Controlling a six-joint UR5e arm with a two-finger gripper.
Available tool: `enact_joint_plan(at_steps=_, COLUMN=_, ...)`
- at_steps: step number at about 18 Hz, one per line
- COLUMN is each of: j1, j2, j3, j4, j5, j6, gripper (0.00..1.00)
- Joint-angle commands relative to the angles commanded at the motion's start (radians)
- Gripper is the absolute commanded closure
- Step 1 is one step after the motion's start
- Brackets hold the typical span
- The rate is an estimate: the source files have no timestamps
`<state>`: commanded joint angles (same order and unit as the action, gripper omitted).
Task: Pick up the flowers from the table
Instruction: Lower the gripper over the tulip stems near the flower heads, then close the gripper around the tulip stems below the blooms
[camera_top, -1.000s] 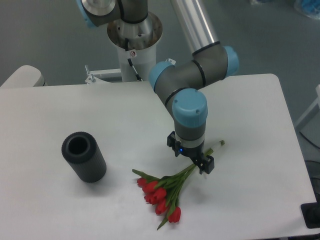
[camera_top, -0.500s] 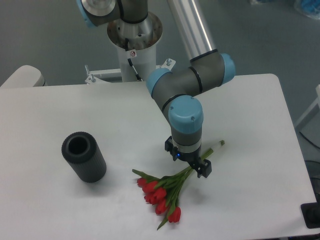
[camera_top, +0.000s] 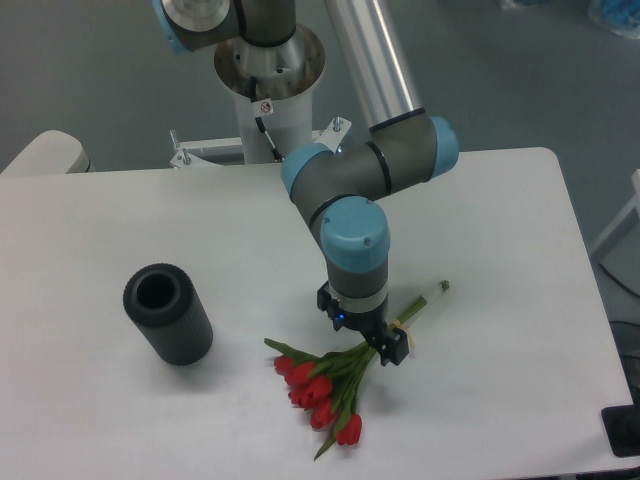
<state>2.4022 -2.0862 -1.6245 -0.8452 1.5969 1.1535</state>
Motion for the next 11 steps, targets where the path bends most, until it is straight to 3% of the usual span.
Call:
enact_joint_plan(at_steps=2, j1=-0.012, j2=-0.009, j3=-0.012, j4=0.002, j5=0.000, j6=0.041, gripper=0.00)
enact_joint_plan(at_steps=11, j1=-0.009, j2=-0.040, j3=-0.037, j4=0.044, j5=-0.046, j6=-0.043, gripper=0.00)
